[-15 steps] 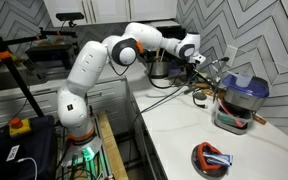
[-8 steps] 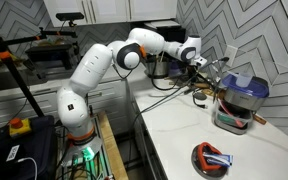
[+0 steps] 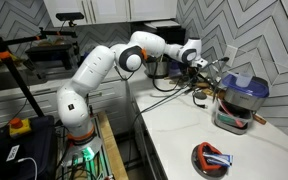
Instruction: Put the wooden spatula in the utensils box
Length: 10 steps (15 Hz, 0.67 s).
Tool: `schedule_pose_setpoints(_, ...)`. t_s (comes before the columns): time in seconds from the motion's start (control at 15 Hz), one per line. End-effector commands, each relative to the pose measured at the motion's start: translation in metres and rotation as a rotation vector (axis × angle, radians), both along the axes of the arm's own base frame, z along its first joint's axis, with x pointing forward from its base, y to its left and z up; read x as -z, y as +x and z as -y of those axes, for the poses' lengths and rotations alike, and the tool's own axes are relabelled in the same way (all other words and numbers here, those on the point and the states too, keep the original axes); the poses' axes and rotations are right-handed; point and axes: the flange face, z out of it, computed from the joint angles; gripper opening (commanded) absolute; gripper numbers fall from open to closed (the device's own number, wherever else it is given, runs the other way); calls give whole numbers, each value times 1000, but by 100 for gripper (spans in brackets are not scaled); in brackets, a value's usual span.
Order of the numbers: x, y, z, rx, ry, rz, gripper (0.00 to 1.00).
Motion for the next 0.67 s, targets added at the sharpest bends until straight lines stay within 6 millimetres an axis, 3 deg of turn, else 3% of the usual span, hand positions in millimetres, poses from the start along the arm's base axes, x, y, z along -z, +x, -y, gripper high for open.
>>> schedule_pose_setpoints(0.0,-1,2,-6,5,-40,-9,5)
schedule_pose_setpoints(0.07,-9,-1,-9,-4,-42,-13,2)
schedule_pose_setpoints(0.27,-37,-17,-20,-40,-62,-63,6)
schedule_pose_setpoints(0.6,-86,-69,-14,-136,-183,-273,6)
